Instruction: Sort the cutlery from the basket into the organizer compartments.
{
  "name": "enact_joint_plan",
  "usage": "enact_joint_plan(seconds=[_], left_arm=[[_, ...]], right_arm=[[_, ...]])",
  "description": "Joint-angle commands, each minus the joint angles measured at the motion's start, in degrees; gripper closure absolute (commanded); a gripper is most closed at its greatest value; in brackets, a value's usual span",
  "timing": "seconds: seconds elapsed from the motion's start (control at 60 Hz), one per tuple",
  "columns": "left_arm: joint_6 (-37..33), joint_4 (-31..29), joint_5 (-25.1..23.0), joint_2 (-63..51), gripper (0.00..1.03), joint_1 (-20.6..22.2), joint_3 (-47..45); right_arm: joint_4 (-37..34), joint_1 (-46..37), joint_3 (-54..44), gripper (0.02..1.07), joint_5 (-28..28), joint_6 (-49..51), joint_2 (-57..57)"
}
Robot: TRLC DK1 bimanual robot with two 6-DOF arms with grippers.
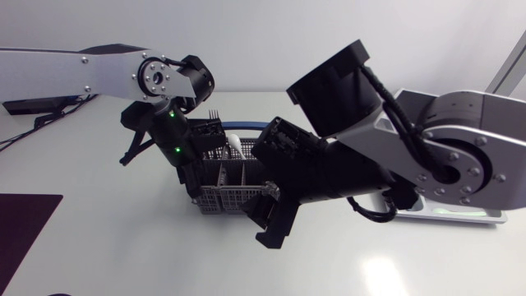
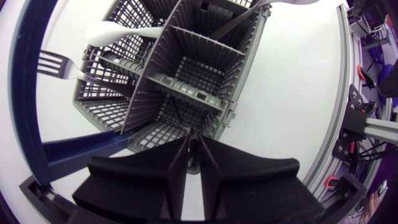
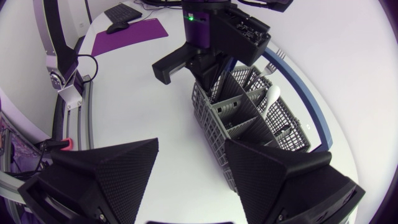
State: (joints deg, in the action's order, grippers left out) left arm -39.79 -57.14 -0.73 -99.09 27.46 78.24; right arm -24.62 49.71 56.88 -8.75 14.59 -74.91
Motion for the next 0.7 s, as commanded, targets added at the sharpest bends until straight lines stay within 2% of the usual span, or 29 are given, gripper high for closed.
enact_joint_plan(seconds=[0.0, 0.5, 0.683], left_arm=[[0.5, -1.65, 0.73, -2.25, 1.0, 0.57, -0.28], [0.68, -3.5, 0.73, -2.25, 1.0, 0.31, 3.59], [1.38, -7.72, -1.2, -4.27, 1.0, -0.74, 9.3]], right_arm=[[-0.51, -0.32, -1.78, 0.3, -0.04, -0.7, 0.82], [-0.78, -0.41, -2.3, 0.3, -0.04, -0.7, 1.79], [-0.95, -0.41, -2.74, 0.3, -0.04, -0.7, 2.4]])
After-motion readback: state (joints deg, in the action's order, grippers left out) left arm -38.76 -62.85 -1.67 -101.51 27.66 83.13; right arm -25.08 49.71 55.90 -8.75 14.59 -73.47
